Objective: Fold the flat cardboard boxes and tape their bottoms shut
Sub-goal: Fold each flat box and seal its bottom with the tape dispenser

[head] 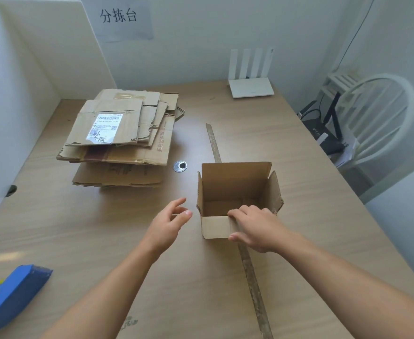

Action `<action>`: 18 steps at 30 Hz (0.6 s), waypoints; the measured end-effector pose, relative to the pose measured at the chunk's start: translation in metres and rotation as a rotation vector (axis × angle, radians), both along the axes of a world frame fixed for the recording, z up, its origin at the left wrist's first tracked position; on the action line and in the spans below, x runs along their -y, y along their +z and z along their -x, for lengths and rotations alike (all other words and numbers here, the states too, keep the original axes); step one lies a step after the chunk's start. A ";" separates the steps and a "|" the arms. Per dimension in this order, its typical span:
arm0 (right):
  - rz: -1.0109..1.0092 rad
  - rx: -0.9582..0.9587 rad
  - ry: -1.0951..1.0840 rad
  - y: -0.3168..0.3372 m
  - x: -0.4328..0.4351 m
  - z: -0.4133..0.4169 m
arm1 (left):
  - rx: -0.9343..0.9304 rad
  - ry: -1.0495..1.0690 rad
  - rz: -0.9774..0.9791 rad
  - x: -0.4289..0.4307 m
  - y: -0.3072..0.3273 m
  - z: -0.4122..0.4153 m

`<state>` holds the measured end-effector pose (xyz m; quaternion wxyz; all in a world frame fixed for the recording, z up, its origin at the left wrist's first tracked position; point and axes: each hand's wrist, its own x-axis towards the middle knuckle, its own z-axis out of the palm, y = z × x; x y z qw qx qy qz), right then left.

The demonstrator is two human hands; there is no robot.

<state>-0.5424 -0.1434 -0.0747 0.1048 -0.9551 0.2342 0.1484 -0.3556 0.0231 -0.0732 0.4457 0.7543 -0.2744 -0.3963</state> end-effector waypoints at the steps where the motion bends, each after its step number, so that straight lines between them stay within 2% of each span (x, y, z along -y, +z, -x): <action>1: 0.016 -0.003 0.008 0.000 0.012 0.005 | 0.024 -0.019 -0.015 0.009 0.001 0.001; 7: 0.109 0.008 0.016 0.011 0.109 0.029 | 0.260 -0.240 -0.134 0.096 0.009 0.010; 13: 0.129 0.006 -0.036 0.015 0.234 0.041 | 0.768 -0.461 -0.301 0.219 0.017 0.008; 18: 0.135 -0.006 -0.055 0.014 0.330 0.040 | 1.032 -0.575 -0.431 0.307 0.014 0.002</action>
